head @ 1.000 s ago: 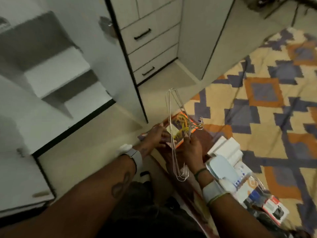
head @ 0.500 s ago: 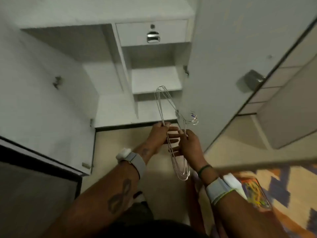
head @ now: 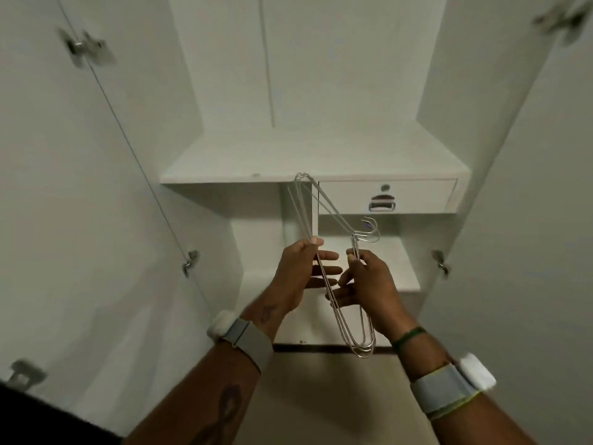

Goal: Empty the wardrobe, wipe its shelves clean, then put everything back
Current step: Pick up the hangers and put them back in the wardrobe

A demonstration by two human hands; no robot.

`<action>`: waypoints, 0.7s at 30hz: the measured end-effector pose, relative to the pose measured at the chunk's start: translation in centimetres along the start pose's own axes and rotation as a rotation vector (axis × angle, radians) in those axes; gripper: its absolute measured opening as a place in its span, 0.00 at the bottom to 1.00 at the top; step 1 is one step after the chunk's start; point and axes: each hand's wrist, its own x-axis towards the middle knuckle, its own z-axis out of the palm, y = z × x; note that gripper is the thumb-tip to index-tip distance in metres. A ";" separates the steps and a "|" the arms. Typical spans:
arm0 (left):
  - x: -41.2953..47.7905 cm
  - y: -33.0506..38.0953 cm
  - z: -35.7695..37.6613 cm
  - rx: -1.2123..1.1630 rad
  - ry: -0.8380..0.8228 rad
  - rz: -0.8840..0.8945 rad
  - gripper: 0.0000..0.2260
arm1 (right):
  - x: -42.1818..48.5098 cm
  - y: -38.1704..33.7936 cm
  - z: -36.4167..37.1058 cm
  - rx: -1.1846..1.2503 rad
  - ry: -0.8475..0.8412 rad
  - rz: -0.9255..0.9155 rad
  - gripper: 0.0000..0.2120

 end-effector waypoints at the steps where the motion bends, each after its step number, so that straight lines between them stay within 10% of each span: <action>1: 1.6 1.1 -0.4 0.009 0.012 0.014 0.13 | 1.8 -1.0 0.6 -0.004 -0.004 -0.002 0.09; 21: 43.6 11.8 -2.6 0.432 0.265 0.008 0.15 | 45.5 -13.1 3.4 -0.317 -0.096 -0.036 0.08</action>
